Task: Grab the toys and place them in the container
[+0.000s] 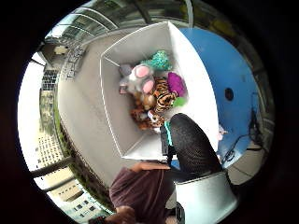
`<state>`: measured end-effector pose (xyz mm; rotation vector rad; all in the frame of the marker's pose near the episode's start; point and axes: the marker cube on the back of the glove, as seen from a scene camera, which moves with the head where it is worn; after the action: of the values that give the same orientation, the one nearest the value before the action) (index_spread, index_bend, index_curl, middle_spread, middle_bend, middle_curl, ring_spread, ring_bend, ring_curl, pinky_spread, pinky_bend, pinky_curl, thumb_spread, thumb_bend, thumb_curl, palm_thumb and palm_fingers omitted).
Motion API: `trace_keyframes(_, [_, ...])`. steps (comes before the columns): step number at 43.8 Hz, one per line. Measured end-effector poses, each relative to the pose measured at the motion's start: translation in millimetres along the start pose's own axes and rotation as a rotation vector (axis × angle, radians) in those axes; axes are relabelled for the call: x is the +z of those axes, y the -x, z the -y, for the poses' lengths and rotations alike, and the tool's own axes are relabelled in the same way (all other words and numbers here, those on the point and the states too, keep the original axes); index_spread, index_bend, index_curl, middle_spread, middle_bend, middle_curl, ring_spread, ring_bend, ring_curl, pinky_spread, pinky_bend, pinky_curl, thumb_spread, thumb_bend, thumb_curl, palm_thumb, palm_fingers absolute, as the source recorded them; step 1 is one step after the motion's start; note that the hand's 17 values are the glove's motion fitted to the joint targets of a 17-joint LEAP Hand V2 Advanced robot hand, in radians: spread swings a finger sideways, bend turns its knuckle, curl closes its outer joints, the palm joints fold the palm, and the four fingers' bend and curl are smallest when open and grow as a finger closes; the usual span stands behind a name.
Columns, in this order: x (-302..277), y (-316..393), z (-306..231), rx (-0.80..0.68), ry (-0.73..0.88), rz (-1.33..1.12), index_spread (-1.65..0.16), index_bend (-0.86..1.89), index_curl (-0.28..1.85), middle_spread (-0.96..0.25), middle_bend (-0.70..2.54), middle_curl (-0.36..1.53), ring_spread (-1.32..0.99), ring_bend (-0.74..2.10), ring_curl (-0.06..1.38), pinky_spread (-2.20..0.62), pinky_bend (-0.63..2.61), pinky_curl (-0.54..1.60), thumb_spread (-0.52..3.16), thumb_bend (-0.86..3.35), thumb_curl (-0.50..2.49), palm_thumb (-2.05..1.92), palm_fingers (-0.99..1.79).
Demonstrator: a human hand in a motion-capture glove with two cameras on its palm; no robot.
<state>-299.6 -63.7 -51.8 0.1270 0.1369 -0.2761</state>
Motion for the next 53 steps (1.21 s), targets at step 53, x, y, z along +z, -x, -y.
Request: trace_keyframes(53, [361.7,-131.2,-213.8,-0.028,0.274,0.247,-0.10,0.15,0.16,0.00,0.44,0.43,-0.12,0.73,0.39,-0.09,0.77,0.29,1.52,0.24,0.47,0.54,0.50])
